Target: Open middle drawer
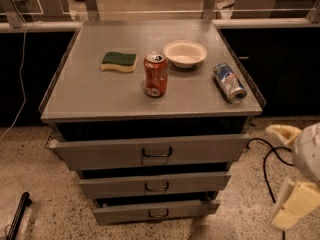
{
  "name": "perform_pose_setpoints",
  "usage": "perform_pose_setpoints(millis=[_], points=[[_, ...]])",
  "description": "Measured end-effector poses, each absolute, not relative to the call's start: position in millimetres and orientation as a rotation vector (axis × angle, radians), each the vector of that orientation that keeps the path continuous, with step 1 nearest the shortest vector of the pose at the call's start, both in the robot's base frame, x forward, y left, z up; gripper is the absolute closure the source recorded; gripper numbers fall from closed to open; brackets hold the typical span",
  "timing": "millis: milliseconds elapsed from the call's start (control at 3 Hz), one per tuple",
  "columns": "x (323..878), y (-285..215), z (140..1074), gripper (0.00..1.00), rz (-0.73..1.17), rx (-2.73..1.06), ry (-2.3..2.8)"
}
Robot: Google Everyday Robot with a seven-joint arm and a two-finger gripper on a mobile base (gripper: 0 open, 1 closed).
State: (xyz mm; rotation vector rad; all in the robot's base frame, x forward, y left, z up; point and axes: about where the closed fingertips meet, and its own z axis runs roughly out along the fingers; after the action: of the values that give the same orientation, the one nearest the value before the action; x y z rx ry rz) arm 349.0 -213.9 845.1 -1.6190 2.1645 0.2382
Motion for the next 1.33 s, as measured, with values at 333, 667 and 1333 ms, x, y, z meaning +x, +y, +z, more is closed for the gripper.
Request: perform_pose_setpoints(millis=[333,667,1333], points=[[333.5,-204.4,807.3,0.00,0.300,-1.614,2.176],[330.7,-203.9,802.5,0.00,0.307,-1.616,2.183],[317.2,-188.8,749.2,0.00,0.392,-1.525,2.193]])
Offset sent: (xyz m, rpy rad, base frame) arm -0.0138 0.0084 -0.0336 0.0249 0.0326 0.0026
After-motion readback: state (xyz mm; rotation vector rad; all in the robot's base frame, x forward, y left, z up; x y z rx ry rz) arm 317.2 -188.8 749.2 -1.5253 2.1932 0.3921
